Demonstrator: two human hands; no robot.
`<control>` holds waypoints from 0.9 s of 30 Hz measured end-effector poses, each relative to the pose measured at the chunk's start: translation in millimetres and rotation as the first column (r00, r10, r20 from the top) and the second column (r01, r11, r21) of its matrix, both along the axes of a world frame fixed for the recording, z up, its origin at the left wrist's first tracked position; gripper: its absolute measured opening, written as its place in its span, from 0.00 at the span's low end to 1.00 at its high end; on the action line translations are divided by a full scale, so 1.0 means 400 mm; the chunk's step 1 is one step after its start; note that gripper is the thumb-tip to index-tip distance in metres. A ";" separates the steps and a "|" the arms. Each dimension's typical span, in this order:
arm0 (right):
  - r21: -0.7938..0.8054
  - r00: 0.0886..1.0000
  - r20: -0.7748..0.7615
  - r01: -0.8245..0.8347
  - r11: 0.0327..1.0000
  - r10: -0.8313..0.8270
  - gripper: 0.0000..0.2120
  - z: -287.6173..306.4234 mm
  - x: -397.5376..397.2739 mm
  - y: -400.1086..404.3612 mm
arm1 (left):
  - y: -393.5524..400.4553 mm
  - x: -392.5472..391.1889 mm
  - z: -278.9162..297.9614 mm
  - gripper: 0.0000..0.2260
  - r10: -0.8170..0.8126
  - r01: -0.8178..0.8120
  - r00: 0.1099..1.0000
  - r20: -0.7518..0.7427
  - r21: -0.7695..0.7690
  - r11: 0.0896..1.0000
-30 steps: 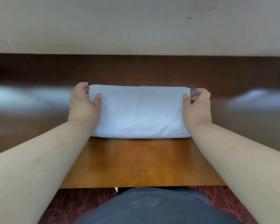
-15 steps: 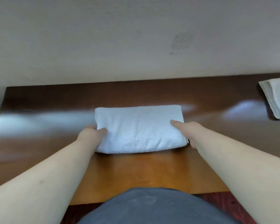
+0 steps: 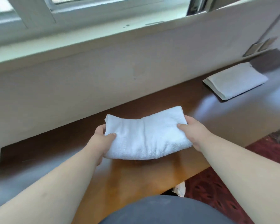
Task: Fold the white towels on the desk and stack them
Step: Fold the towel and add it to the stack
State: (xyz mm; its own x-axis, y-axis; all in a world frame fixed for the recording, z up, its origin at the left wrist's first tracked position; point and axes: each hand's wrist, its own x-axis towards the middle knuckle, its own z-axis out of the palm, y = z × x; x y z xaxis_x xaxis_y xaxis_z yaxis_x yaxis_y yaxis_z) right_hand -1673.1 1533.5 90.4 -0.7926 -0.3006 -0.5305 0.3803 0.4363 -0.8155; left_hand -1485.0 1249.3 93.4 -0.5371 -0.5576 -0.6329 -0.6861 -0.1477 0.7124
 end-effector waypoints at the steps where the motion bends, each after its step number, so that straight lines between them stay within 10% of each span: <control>1: -0.020 1.000 -0.011 0.028 0.999 -0.028 0.16 0.017 0.001 0.033 | 0.021 -0.017 0.020 0.18 -0.012 0.012 1.000 -0.011 -0.009 1.000; 18: -0.199 0.980 -0.091 0.154 0.968 -0.175 0.15 0.180 -0.336 0.836 | 0.683 -0.464 0.132 0.11 -0.109 0.087 0.977 -0.185 -0.122 0.989; 23: -0.073 0.980 -0.154 0.116 0.991 -0.126 0.33 0.179 -0.467 0.998 | 0.866 -0.584 0.143 0.10 -0.107 0.083 0.983 -0.148 -0.161 0.983; 27: 0.115 0.967 -0.253 0.035 0.993 -0.005 0.28 0.146 -0.574 1.044 | 0.928 -0.693 0.124 0.09 -0.061 0.023 0.978 -0.200 -0.185 0.982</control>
